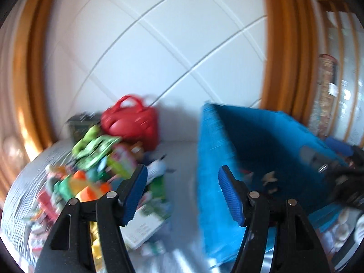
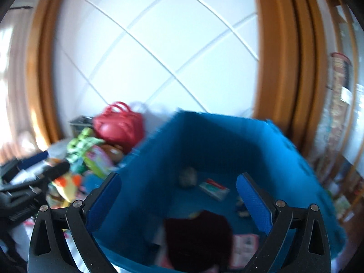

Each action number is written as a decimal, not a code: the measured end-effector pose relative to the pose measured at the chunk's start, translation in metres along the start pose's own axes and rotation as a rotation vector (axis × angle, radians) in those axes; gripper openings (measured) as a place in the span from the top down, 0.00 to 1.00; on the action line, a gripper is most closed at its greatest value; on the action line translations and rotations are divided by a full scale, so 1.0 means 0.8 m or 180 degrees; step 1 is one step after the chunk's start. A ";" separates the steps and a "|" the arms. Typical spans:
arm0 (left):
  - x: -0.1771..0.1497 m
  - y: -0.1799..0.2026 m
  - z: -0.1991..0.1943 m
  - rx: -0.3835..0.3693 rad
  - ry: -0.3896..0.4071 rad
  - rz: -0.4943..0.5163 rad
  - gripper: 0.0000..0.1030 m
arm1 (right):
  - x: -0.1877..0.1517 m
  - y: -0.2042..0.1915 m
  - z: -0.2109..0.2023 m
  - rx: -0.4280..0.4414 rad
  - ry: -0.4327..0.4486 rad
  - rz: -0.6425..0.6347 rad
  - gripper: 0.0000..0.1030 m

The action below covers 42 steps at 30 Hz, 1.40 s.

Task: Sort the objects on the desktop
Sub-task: 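Move both tools back over the heap of items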

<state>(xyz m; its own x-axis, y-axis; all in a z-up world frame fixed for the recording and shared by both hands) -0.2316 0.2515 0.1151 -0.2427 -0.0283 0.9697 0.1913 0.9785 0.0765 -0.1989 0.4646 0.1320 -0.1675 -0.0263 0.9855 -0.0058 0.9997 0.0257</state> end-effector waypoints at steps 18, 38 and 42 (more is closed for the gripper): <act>-0.185 -0.325 -0.007 0.1109 -0.1446 -0.0541 0.38 | -0.085 -0.285 0.078 0.1234 -0.0487 -0.0125 0.00; -0.322 -0.369 0.032 0.1080 -0.2259 -0.0602 0.38 | -0.328 -0.265 0.154 0.0754 -0.2157 -0.0056 0.00; -0.347 -0.369 0.035 0.1094 -0.2511 -0.0620 0.38 | -0.342 -0.260 0.158 0.0782 -0.2250 -0.0043 0.00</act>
<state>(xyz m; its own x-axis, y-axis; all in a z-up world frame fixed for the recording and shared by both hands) -0.2473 -0.0236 -0.1828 -0.8514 -0.1761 0.4941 -0.1878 0.9819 0.0264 -0.2764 0.2639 -0.1638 -0.7591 -0.1161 0.6406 -0.2185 0.9723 -0.0827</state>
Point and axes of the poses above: each gripper's, at about its wrist camera, not at the fingertips, and z roughly the way its jaws point, y to its right, x to its top, the point moved 4 cm from there along z, roughly the way its jaws point, and after that the axes turned 13 degrees about y, right-handed, at the moved point
